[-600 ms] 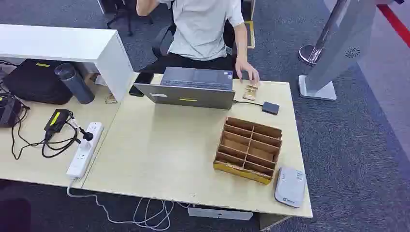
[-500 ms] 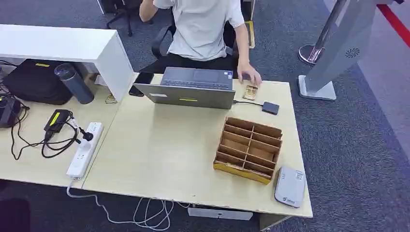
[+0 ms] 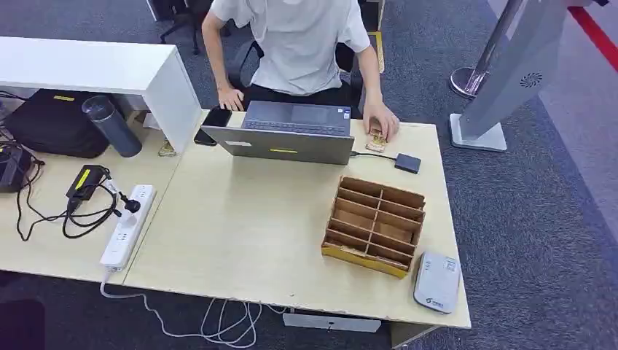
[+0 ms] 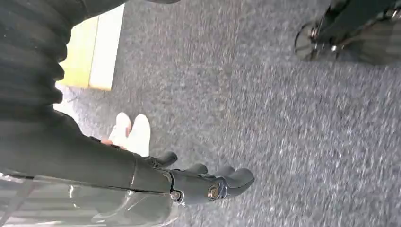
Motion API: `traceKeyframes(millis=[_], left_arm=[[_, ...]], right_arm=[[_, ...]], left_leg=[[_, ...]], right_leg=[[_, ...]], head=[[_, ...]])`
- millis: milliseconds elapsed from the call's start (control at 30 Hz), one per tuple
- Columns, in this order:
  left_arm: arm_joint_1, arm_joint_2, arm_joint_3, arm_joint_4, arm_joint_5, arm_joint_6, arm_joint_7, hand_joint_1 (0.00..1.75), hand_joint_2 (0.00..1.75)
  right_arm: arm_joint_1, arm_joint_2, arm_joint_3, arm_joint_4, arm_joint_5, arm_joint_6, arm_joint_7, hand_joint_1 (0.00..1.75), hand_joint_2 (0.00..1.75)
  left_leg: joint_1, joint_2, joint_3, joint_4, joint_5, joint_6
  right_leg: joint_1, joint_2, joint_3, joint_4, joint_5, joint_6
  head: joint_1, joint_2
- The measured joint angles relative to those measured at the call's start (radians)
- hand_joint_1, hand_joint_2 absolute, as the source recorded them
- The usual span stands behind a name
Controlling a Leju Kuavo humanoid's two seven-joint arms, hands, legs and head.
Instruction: Pass the card to the sensor for recognition and then transmit it.
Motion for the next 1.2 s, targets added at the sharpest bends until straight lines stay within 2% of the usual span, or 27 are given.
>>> traceKeyframes(millis=[200,367,433,667,867,1067,1200], left_arm=[[-0.016,-0.008,0.0,0.016,0.062,0.0,0.0,0.0,1.75],[-0.031,-0.015,0.0,0.034,0.113,0.0,0.0,0.0,1.75],[-0.036,-0.016,0.0,0.042,0.125,0.0,0.0,0.0,1.75],[-0.043,-0.019,-0.007,0.05,0.125,0.0,-0.003,0.0,1.75],[-0.046,-0.019,-0.016,0.052,0.115,0.0,-0.01,0.0,1.75],[-0.048,-0.019,-0.023,0.055,0.112,0.0,-0.014,0.0,1.75],[-0.049,-0.019,-0.025,0.057,0.112,0.0,-0.023,0.0,1.75]], right_arm=[[-0.009,0.01,-0.081,0.013,0.085,-0.1,-0.031,0.0,1.75],[-0.016,0.015,-0.146,0.023,0.158,-0.229,-0.08,0.0,1.75],[-0.02,-0.009,-0.178,0.026,0.173,-0.27,-0.1,0.0,1.75],[-0.023,-0.172,-0.28,0.016,0.138,-0.27,-0.171,0.0,1.75],[-0.034,-0.297,-0.329,-0.011,0.158,-0.264,-0.341,0.0,1.75],[-0.077,-0.367,-0.333,-0.055,0.199,-0.276,-0.42,0.0,1.75],[-0.112,-0.394,-0.332,-0.106,0.188,-0.239,-0.486,0.0,1.75]], left_leg=[[0.0,0.0,0.0,0.0,0.0,0.0],[0.0,0.0,0.0,0.0,0.0,0.0],[-0.001,0.0,0.0,0.0,0.0,0.0],[-0.003,0.0,0.0,0.0,-0.002,0.003],[-0.004,0.0,0.001,0.0,-0.003,0.004],[-0.004,0.0,0.002,0.0,-0.003,0.004],[-0.004,0.0,0.003,0.0,-0.003,0.004]], right_leg=[[0.0,0.0,0.0,0.0,0.0,0.0],[0.0,0.0,0.0,0.0,0.0,0.0],[-0.001,0.0,0.0,0.0,0.0,0.0],[-0.003,0.0,0.002,-0.001,0.0,0.001],[-0.004,0.0,0.003,-0.001,-0.001,0.003],[-0.004,0.0,0.004,-0.001,-0.001,0.003],[-0.004,0.0,0.004,0.0,-0.001,0.003]], head=[[0.0,0.0],[0.0,0.0],[0.0,0.0],[0.0,0.0],[-0.003,0.0],[-0.005,0.0],[-0.004,0.0]])
